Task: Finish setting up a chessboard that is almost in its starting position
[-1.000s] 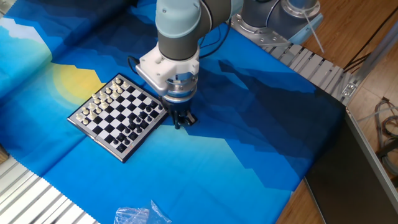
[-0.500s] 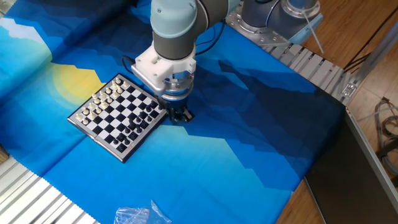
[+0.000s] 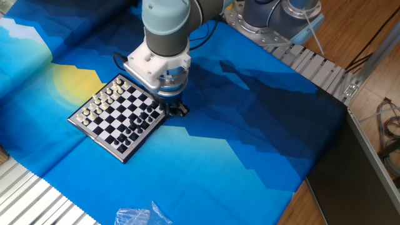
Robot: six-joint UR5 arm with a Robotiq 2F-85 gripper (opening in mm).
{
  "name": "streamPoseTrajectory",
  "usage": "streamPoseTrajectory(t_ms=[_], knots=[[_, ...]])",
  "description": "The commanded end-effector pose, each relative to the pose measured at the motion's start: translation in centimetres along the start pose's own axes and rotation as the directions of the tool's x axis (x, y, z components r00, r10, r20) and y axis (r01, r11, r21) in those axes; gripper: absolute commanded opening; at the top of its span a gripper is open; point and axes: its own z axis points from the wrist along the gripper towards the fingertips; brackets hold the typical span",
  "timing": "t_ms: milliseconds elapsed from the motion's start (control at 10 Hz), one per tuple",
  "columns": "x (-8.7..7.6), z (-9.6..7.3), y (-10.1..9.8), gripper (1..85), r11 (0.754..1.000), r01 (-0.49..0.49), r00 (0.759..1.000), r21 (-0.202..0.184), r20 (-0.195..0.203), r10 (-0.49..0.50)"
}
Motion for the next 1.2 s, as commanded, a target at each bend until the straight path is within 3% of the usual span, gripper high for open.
streamPoseTrajectory(t_ms=[0,1100], knots=[[-0.5,-0.8,-0.9,1.0,1.0,0.024,1.0,-0.001,-0.001,-0.024],[-2.1,-0.9,-2.8,1.0,0.996,0.09,0.996,0.003,0.018,-0.09]])
